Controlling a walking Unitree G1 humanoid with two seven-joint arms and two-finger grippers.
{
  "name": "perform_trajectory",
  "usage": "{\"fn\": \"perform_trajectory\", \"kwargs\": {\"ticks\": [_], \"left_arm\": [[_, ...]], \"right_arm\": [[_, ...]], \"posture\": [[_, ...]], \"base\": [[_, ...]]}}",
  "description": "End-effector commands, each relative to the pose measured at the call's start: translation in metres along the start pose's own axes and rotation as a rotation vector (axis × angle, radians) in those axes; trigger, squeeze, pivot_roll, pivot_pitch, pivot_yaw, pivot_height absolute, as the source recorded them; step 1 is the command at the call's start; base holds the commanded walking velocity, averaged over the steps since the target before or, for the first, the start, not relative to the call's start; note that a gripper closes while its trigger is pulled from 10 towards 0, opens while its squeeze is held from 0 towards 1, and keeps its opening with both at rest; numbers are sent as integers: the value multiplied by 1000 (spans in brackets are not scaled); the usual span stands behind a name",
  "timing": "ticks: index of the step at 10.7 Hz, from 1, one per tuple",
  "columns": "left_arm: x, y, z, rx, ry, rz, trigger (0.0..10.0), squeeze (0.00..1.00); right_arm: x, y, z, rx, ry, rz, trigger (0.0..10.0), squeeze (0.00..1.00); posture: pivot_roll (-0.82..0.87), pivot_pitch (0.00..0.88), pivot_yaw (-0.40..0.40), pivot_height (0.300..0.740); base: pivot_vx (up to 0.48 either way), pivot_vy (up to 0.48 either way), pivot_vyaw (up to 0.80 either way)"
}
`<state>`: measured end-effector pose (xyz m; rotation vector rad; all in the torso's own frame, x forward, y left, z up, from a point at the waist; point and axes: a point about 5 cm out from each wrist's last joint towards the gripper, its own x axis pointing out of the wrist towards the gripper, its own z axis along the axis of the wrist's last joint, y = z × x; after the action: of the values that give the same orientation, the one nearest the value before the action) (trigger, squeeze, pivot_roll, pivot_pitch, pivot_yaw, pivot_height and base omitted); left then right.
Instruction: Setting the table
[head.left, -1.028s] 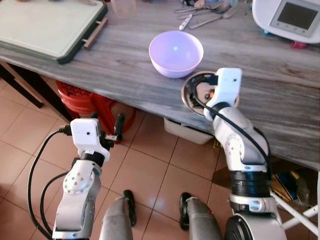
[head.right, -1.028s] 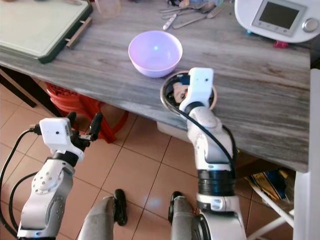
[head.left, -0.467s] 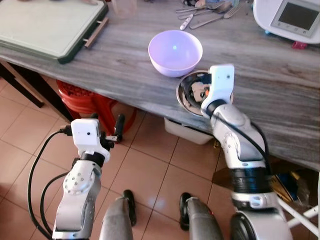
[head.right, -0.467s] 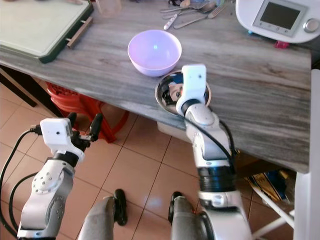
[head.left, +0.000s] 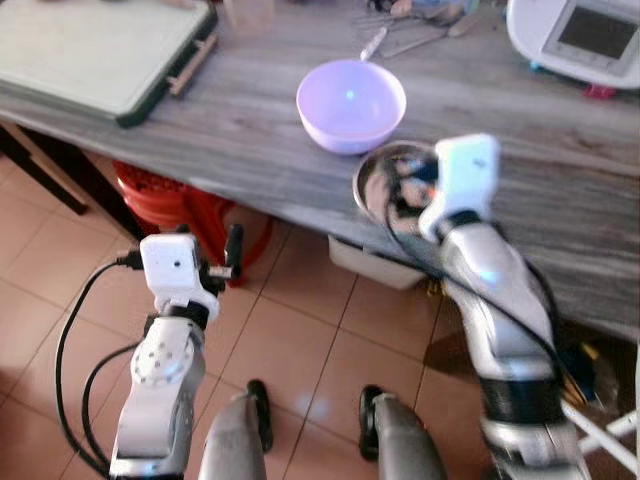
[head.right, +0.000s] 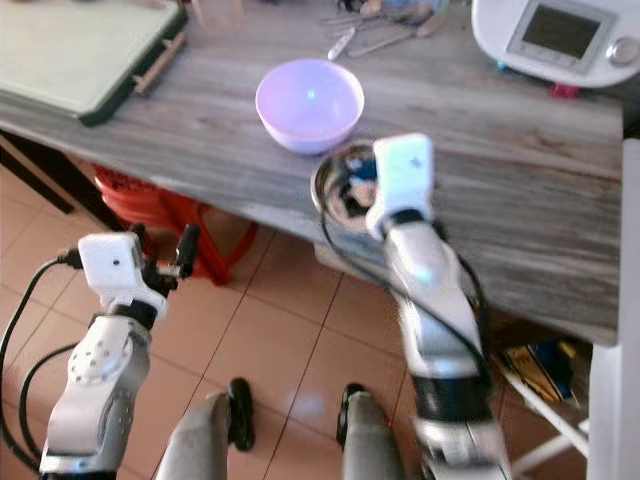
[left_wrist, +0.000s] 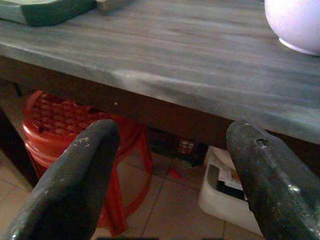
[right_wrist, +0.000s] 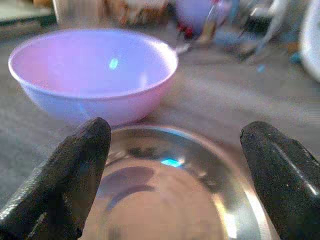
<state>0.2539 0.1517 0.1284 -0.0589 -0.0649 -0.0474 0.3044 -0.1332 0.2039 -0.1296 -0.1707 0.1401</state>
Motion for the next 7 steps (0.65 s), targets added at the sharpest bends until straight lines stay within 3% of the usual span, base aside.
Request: {"fn": "perform_trajectory", "kwargs": {"ticks": [1, 2, 7], "left_arm": [[-2, 4, -6, 6, 31, 22, 10000, 0], [-1, 4, -5, 1, 33, 28, 10000, 0], [1, 3, -5, -18, 38, 30, 10000, 0]], "right_arm": [[-7, -3, 5, -13, -47, -15, 10000, 0], [-16, -7, -1, -44, -38, -37, 10000, 0], [-25, -7, 0, -70, -78, -73, 10000, 0]], "posture": [[-16, 261, 5, 740], [-18, 270, 10, 740], [-24, 260, 10, 740]], "base": [[0, 0, 0], [0, 0, 0], [0, 0, -763]]}}
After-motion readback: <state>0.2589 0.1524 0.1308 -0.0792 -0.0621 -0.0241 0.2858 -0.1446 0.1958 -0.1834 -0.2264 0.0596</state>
